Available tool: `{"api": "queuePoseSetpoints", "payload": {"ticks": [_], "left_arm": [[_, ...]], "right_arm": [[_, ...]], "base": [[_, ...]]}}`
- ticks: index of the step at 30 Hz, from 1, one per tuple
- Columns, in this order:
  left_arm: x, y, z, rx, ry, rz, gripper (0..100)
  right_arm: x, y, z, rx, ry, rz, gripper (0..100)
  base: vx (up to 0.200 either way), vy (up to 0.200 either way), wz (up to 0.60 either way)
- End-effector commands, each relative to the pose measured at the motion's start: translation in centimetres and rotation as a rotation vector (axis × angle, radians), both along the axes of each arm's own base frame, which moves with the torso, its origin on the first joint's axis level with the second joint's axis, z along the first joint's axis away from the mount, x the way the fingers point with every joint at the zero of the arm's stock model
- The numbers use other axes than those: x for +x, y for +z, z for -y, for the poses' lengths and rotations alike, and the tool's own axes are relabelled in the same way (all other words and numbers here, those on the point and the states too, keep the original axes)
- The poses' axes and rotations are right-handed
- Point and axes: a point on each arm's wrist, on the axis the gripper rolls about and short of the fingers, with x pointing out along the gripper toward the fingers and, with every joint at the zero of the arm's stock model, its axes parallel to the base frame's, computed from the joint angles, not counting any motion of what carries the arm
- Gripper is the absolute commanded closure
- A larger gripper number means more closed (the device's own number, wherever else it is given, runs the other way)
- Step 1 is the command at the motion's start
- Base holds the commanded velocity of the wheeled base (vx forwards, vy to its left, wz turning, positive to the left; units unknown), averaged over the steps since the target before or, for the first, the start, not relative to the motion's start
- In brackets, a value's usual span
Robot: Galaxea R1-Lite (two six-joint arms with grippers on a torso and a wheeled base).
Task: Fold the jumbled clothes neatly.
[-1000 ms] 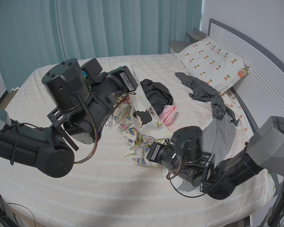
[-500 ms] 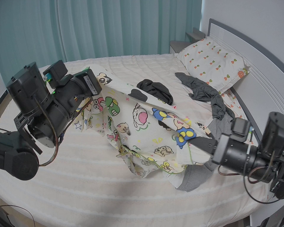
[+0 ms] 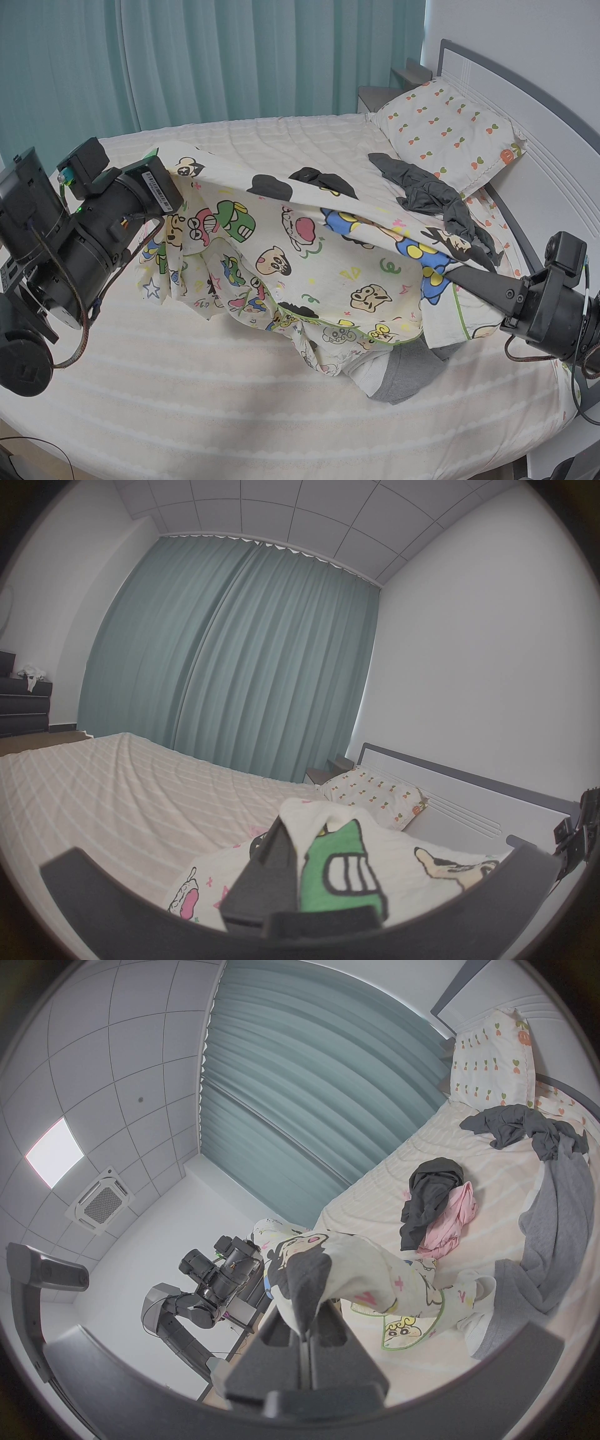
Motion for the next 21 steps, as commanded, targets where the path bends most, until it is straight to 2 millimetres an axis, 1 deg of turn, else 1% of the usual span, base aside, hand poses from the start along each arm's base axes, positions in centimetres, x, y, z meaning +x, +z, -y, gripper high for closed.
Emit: {"api": "queuePoseSetpoints", "payload": {"ticks": [1, 10, 18, 21], "left_arm": [[-0.3, 0.3, -0.2, -0.009, 0.002, 0.009, 100], [-0.6, -0.4, -0.5, 0.002, 0.010, -0.013, 100], [-1.0, -0.4, -0.9, -0.003, 0.016, -0.011, 100], [-1.1, -0.8, -0.9, 0.008, 0.018, -0.021, 100]], "right_arm": [[-0.1, 0.2, 0.1, 0.007, 0.004, 0.009, 100], [-0.1, 0.3, 0.1, 0.008, 0.007, 0.010, 100], [0.0, 0.3, -0.1, 0.006, 0.022, 0.012, 100], [0.0, 0.6, -0.1, 0.011, 0.028, 0.018, 100]], "base": [[0.000, 0.200, 0.00], [0.000, 0.200, 0.00], [0.000, 0.200, 0.00], [0.000, 0.200, 0.00]]}}
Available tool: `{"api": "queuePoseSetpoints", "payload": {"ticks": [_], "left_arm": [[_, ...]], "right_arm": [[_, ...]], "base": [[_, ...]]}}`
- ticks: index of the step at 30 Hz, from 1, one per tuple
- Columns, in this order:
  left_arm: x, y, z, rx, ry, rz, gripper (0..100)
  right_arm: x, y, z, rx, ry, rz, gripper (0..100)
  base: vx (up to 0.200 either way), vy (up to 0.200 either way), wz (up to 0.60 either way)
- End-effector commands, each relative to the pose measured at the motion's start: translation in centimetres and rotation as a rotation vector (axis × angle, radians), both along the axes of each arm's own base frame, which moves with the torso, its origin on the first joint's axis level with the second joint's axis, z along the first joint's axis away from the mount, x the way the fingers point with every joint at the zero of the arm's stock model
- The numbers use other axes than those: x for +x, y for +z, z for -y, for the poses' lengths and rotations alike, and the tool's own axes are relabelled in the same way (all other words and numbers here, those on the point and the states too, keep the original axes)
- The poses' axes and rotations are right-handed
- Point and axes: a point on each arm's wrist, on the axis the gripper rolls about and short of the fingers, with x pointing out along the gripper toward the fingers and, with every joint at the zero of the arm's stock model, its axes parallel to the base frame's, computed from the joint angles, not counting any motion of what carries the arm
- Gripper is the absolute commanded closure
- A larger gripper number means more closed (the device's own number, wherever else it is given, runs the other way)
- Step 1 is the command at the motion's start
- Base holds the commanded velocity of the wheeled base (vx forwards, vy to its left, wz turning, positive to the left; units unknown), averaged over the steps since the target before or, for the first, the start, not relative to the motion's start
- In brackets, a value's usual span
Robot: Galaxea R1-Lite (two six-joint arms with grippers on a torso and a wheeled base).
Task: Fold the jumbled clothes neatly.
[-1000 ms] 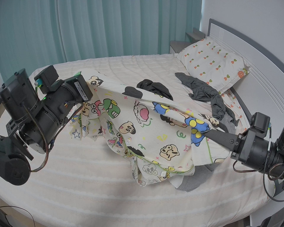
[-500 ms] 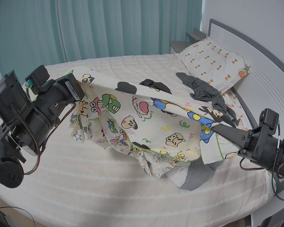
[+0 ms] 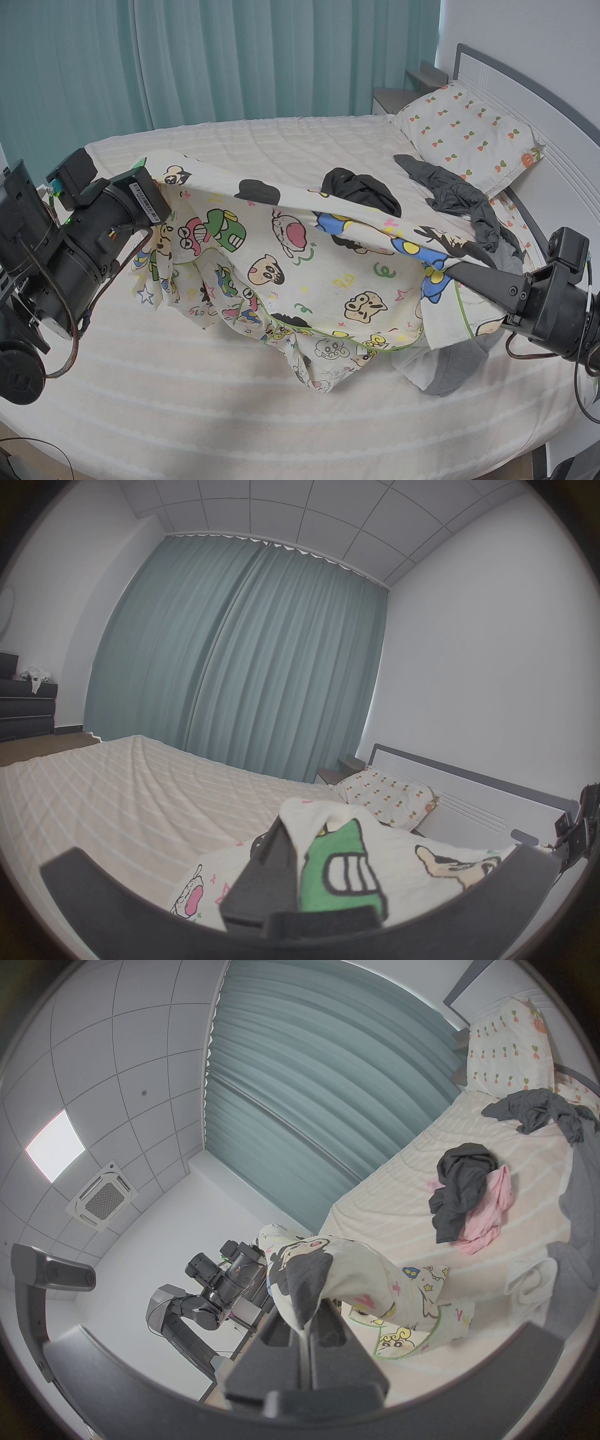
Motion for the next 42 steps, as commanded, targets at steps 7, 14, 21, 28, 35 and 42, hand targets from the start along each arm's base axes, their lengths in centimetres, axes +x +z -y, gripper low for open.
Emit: {"api": "queuePoseSetpoints", "payload": {"ticks": [7, 14, 21, 28, 35, 42], "left_arm": [[-0.6, -0.7, -0.4, 0.012, 0.001, -0.018, 100], [-1.0, -0.8, -0.6, 0.012, 0.001, -0.021, 100], [-1.3, -1.1, -0.8, 0.016, 0.003, -0.028, 100], [-1.8, -1.2, -1.1, 0.014, 0.002, -0.028, 100], [-2.3, -1.4, -1.4, 0.018, 0.001, -0.033, 100], [-2.6, -2.2, -1.6, 0.032, 0.001, -0.055, 100]], "right_arm": [[0.3, 0.2, -0.3, 0.002, 0.007, 0.003, 100], [0.6, 0.4, -0.6, 0.003, 0.008, 0.004, 100], [0.9, 0.3, -0.8, -0.002, 0.008, -0.002, 100], [1.3, 0.3, -1.1, -0.005, 0.008, -0.005, 100], [1.5, 0.6, -1.4, 0.000, 0.011, 0.003, 100], [1.4, 0.5, -1.3, 0.000, 0.010, 0.003, 100]], "base": [[0.000, 0.200, 0.00], [0.000, 0.200, 0.00], [0.000, 0.200, 0.00], [0.000, 0.200, 0.00], [0.000, 0.171, 0.00], [0.000, 0.000, 0.00]]}}
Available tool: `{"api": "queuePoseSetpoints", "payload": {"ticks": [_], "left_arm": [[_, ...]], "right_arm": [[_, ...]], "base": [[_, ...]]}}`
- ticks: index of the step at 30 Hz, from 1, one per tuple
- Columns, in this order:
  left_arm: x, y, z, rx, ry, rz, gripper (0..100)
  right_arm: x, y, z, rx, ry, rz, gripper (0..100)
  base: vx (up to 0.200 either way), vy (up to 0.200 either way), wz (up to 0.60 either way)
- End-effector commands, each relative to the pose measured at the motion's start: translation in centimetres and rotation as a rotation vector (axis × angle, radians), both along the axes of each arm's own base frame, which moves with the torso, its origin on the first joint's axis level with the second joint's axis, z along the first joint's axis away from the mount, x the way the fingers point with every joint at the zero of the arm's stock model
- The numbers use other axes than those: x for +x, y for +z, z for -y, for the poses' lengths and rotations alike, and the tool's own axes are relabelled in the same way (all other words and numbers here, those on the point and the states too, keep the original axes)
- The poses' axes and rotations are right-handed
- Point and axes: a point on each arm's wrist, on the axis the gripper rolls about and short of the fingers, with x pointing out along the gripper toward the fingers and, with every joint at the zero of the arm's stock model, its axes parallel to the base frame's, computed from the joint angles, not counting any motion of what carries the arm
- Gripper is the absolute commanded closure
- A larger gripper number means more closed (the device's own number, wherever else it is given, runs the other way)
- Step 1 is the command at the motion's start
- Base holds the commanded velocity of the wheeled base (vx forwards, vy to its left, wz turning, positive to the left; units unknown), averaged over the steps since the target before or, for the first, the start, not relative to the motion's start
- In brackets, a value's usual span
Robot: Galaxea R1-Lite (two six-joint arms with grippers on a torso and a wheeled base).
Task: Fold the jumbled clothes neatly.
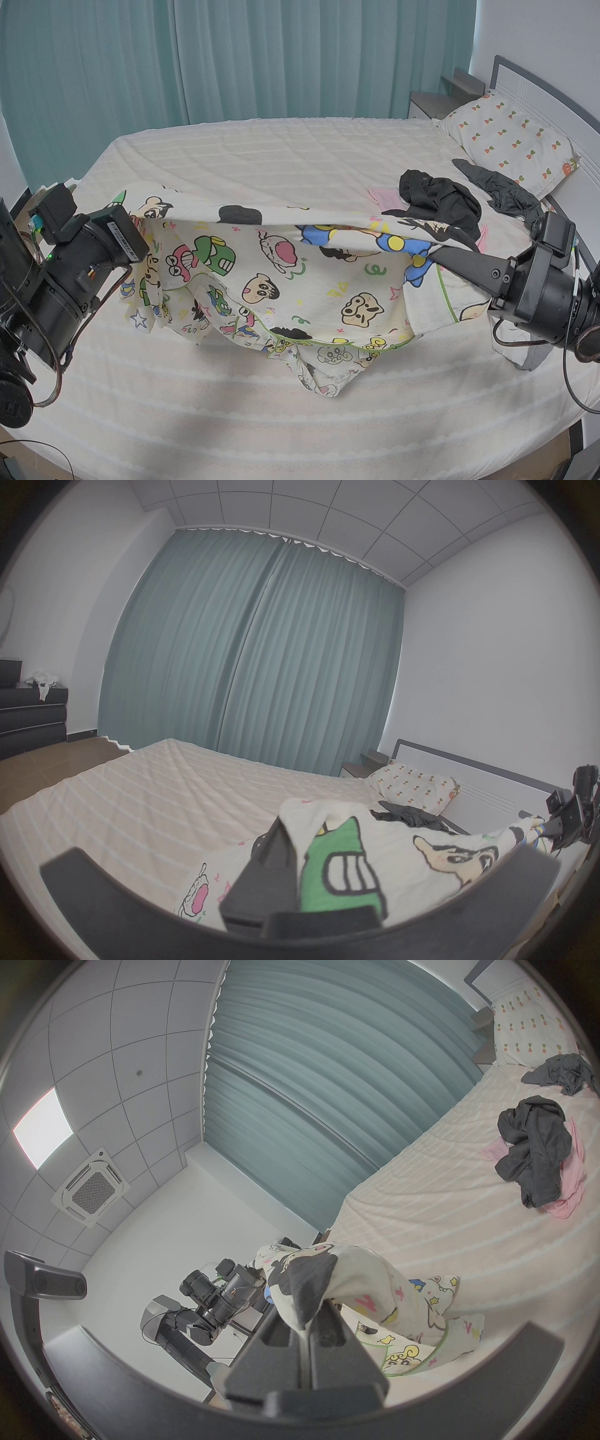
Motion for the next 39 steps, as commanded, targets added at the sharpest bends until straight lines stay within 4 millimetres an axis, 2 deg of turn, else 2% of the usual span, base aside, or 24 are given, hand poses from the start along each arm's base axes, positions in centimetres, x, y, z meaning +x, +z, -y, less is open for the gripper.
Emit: {"api": "queuePoseSetpoints", "payload": {"ticks": [1, 14, 20, 23, 32, 35, 39], "left_arm": [[-0.2, -0.3, -0.1, 0.005, 0.000, -0.006, 100], [-0.2, -0.3, -0.1, 0.008, 0.000, -0.006, 100], [-0.8, 0.3, -0.5, -0.003, 0.001, 0.020, 100], [-2.0, 1.4, -1.2, -0.028, -0.004, 0.068, 100], [-4.5, 4.0, -2.7, -0.073, -0.027, 0.180, 100], [-5.6, 3.8, -3.3, 0.000, -0.045, 0.159, 100], [-7.1, 3.4, -3.9, 0.063, -0.108, 0.080, 100]], "right_arm": [[0.0, -0.1, 0.0, -0.001, 0.000, -0.001, 100], [-0.1, 0.2, 0.1, 0.005, 0.000, 0.008, 100], [-0.5, 1.2, 0.5, 0.025, -0.005, 0.057, 100], [-1.0, 2.8, 0.9, 0.065, -0.005, 0.108, 100], [-2.3, 5.4, 2.0, 0.118, -0.009, 0.187, 100], [-2.8, 6.4, 2.6, 0.129, -0.020, 0.209, 100], [-3.2, 6.7, 2.9, 0.122, -0.019, 0.201, 100]], "base": [[0.000, 0.000, 0.00], [-0.200, 0.000, 0.00], [-0.167, 0.000, 0.00], [0.000, 0.000, 0.00], [0.000, 0.000, 0.00], [0.000, 0.000, 0.00], [0.000, 0.000, 0.00]]}}
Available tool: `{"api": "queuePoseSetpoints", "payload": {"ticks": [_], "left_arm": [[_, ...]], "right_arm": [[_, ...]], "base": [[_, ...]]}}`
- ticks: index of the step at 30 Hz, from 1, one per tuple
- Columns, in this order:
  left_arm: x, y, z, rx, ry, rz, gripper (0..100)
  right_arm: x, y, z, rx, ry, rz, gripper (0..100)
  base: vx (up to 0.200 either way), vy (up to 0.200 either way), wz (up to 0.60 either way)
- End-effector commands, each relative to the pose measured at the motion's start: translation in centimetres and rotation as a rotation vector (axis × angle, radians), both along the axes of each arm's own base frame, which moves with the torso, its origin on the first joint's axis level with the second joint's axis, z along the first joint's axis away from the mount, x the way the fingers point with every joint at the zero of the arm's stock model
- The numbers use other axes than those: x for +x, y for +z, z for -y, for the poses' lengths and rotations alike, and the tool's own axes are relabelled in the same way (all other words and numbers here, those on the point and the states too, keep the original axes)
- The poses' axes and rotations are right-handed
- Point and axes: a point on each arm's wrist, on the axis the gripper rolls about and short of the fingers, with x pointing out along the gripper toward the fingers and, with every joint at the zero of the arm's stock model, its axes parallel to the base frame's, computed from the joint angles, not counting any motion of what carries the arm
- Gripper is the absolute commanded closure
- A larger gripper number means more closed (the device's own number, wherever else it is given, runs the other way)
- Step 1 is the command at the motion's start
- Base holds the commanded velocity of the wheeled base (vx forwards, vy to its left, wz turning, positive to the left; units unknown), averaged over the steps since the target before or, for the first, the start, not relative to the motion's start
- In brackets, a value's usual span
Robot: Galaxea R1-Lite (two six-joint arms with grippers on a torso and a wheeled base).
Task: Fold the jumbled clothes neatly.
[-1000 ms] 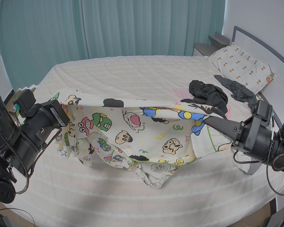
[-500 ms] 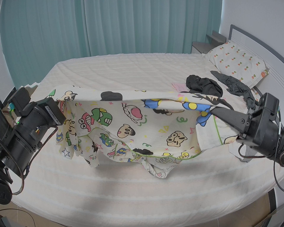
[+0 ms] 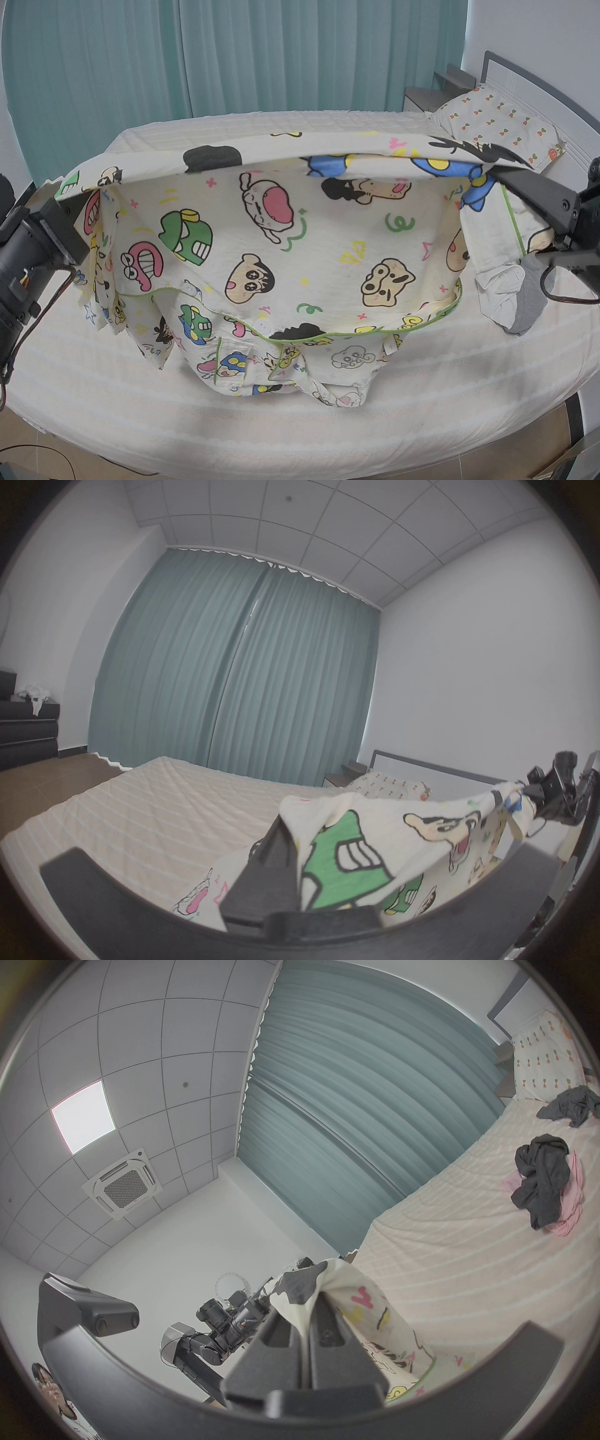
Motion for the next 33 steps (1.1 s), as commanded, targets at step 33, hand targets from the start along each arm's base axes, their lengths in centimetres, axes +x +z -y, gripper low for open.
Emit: {"api": "queuePoseSetpoints", "payload": {"ticks": [33], "left_arm": [[-8.4, -2.4, -4.0, 0.086, -0.367, -0.292, 100]], "right_arm": [[-4.8, 0.0, 3.5, -0.088, 0.168, -0.057, 100]], "base": [[0.000, 0.000, 0.00]]}}
